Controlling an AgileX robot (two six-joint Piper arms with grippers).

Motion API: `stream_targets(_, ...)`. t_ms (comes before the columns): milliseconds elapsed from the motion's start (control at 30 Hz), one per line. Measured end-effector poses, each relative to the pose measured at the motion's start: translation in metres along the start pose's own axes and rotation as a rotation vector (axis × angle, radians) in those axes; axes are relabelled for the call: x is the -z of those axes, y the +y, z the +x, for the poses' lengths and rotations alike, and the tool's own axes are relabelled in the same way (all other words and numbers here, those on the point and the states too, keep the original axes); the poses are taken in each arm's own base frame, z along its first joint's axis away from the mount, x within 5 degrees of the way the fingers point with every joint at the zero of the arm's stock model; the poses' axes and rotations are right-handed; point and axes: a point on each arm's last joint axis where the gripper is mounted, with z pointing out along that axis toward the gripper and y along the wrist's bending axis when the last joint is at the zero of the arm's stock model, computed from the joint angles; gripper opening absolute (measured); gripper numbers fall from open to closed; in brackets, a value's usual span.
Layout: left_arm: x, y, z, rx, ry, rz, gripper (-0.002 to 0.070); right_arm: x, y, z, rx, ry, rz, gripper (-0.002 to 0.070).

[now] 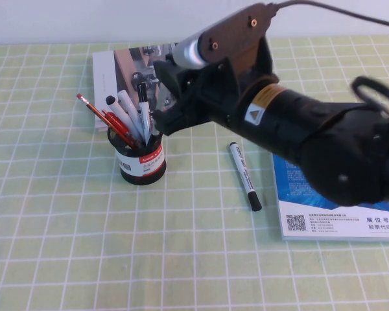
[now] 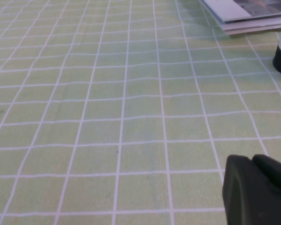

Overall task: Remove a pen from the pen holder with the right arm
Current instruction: 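Take a marker out of the pen holder and lay it on the table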

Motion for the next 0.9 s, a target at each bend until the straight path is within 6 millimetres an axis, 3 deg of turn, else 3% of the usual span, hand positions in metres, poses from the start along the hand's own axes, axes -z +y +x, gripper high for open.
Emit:
stream_targets(200,0.0,0.0,0.0,0.0,0.0,0.0,-0.0005,0.024,-0.006,-0.009,-0.025,0.166,0.01,0.0046)
stream_targets(400,0.0,0.0,0.0,0.0,0.0,0.0,-0.0005,0.026,-0.031,0.012,-0.165,0.462,0.046,0.0046)
stream_targets(600,0.0,0.0,0.0,0.0,0.0,0.0,-0.0005,0.007,-0.046,0.022,-0.269,0.703,0.081,0.0046)
stream_targets(900,0.0,0.0,0.0,0.0,0.0,0.0,-0.0005,-0.046,-0.067,0.036,-0.233,0.949,0.126,0.0046)
